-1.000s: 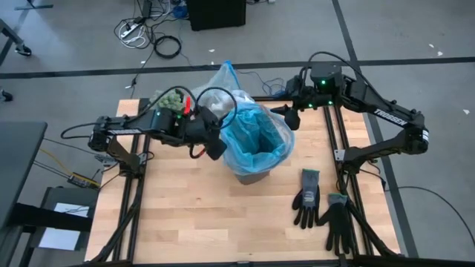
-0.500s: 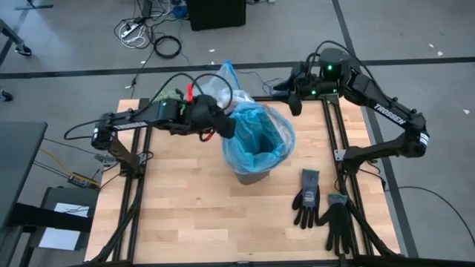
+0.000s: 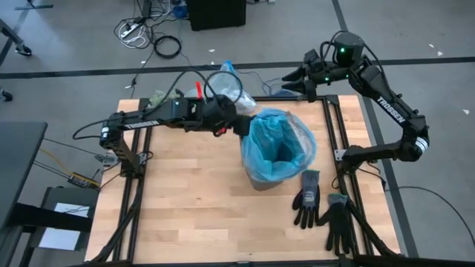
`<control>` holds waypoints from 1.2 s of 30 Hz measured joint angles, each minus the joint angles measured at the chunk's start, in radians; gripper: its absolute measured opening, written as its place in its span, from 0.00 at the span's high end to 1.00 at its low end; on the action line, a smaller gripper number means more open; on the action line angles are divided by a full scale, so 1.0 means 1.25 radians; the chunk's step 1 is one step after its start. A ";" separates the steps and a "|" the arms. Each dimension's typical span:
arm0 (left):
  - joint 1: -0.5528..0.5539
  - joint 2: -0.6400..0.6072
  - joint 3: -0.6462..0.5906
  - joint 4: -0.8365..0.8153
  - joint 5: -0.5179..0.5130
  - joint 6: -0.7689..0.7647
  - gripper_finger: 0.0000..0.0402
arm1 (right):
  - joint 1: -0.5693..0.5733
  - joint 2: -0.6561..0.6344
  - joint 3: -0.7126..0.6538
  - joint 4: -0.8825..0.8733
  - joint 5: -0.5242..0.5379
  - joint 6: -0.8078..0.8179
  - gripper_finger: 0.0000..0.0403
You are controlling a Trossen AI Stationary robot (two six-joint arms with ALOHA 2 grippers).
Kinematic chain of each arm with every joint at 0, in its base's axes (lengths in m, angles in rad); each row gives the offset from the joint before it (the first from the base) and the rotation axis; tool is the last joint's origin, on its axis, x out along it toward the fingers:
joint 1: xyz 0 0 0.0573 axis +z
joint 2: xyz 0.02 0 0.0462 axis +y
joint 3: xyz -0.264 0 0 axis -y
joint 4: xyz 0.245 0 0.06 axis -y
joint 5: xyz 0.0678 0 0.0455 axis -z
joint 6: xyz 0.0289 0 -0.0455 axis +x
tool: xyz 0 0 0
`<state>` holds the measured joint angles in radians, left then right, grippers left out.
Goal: Place trash/remove bag and relplace
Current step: Insert the new blue trash bag into the trash bin
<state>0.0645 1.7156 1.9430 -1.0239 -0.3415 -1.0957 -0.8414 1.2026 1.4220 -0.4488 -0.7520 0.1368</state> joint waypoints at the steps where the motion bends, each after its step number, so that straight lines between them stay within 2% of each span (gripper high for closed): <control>1: 0.000 -0.001 0.005 0.012 -0.003 0.010 0.44 | -0.006 0.001 0.000 0.004 -0.006 -0.001 0.52; 9: 0.000 -0.001 0.020 0.057 -0.004 0.060 0.44 | -0.035 0.001 0.000 0.021 -0.030 0.001 0.52; 14: 0.001 0.011 0.014 0.067 0.059 0.096 0.44 | -0.036 0.001 0.000 0.022 -0.030 0.022 0.52; 36: 0.016 0.066 0.014 0.079 0.165 0.123 0.45 | -0.008 0.001 0.000 0.029 -0.024 0.100 0.55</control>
<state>0.0843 1.7975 1.9606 -0.9247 -0.1352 -0.9424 -0.8518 1.2041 1.4223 -0.4132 -0.7819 0.2623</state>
